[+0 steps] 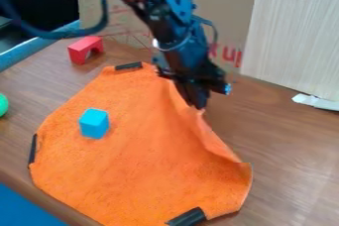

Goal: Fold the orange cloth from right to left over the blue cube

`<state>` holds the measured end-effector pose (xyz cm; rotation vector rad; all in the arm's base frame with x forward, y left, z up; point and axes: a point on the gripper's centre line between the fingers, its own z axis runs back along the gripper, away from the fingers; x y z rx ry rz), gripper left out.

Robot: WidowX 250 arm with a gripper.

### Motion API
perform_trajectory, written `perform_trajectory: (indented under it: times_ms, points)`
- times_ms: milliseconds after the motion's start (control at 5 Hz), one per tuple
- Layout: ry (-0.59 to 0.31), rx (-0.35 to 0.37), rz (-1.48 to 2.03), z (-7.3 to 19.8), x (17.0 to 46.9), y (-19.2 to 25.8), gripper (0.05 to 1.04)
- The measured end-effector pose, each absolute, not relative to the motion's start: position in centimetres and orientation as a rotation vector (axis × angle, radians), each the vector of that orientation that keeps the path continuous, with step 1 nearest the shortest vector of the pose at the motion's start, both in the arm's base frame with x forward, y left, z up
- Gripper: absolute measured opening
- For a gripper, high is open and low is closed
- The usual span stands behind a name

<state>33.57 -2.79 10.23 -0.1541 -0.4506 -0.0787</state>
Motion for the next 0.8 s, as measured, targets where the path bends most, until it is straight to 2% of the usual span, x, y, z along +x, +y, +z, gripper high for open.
perform_trajectory:
  times_ms: [800]
  points:
    - [-0.628,-0.157,-0.108,13.3,28.0,4.9,0.051]
